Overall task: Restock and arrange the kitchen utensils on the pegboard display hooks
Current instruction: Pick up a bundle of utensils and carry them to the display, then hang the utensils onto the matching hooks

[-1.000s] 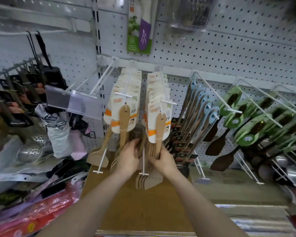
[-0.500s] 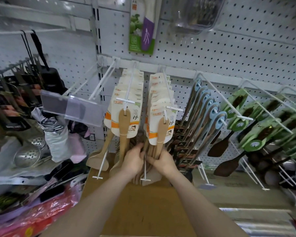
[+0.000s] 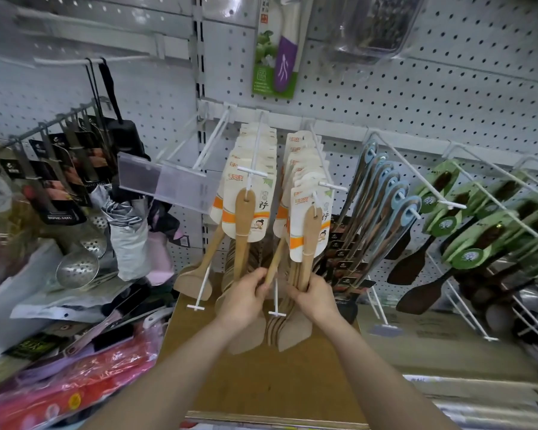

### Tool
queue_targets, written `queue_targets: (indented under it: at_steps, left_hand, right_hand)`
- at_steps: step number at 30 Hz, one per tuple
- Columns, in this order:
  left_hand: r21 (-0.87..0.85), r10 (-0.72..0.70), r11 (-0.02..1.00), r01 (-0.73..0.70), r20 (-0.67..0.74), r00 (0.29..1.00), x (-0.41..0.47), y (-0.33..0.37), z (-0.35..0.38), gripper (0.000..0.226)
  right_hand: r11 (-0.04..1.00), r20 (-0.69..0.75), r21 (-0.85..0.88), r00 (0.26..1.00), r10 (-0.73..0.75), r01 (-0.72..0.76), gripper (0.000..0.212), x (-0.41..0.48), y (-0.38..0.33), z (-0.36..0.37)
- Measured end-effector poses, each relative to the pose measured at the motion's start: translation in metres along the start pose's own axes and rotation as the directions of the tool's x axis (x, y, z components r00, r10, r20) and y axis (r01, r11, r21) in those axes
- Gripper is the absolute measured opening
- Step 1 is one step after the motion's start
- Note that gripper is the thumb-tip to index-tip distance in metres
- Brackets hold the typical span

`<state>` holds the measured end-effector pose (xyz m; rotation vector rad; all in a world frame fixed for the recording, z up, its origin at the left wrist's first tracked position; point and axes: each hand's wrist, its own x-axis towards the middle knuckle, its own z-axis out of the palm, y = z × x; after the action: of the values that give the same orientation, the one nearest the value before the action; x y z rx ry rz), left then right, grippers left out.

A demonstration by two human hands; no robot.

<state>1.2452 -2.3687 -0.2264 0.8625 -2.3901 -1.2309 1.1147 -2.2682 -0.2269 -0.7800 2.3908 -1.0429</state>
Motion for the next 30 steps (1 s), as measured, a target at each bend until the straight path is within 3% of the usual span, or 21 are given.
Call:
queue_targets:
  at_steps: [17, 30]
  left_hand:
    - [0.006, 0.064, 0.998, -0.064, 0.032, 0.997, -0.038, 0.011, -0.007, 0.018]
    - [0.116, 0.09, 0.989, -0.086, -0.032, 0.995, -0.024, 0.029, 0.021, 0.01]
  right_hand:
    - [0.994, 0.018, -0.106, 1.0, -0.011, 0.013, 0.037, -0.026, 0.004, -0.021]
    - [0.947, 0.048, -0.312, 0.997, -0.063, 0.074, 0.023, -0.031, 0.005, -0.05]
